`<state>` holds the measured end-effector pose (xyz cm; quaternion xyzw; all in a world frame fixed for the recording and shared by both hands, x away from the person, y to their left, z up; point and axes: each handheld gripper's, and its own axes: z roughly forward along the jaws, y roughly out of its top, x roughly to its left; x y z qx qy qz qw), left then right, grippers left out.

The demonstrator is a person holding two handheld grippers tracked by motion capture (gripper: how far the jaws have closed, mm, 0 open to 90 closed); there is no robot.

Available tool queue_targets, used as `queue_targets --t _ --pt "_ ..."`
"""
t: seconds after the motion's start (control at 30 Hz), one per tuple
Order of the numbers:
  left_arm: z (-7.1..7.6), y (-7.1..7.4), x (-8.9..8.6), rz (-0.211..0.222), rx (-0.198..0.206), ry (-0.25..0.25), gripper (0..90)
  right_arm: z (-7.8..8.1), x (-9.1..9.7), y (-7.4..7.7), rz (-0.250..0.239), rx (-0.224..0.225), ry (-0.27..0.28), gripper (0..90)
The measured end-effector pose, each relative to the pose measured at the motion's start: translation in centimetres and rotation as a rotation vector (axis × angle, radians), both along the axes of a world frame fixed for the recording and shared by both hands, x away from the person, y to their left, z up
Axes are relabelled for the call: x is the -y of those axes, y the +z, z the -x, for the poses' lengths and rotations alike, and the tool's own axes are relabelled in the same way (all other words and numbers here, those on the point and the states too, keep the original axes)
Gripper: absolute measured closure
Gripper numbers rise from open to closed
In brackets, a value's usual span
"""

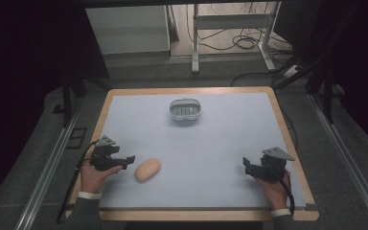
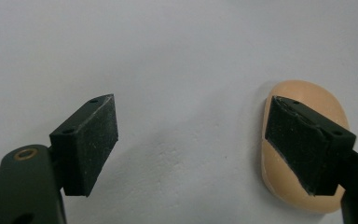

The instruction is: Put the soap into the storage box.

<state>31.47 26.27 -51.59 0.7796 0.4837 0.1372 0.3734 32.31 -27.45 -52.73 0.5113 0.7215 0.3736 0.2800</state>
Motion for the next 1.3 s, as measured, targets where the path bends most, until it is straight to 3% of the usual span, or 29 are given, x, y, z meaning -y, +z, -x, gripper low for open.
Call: queue_targets --t 0.27,0.5,0.63,0.9,1.07,1.3 --pt "0.7 0.2 -0.2 -0.009 0.02 -0.002 19.9 0.0 -0.3 -0.1 0.03 -0.008 0.054 5.1" --pt "1.0 0.4 0.0 0.004 0.017 -0.014 19.9 0.1 -0.2 -0.1 0.017 0.002 0.04 5.1" --pt "1.1 0.5 0.0 -0.01 0.02 -0.016 19.7 0.2 -0.3 -0.1 0.033 0.006 0.042 5.1" --pt "0.7 0.3 0.0 -0.042 -0.002 -0.009 19.9 0.1 0.1 0.0 -0.005 -0.002 0.024 5.1" --pt "0.8 1.1 0.0 -0.079 -0.017 -0.004 20.2 0.1 0.2 0.0 -0.018 -0.001 0.038 6.0" --pt "0.8 2.5 0.3 -0.088 -0.015 -0.023 20.6 0.0 0.2 0.0 -0.025 -0.005 0.047 6.2"
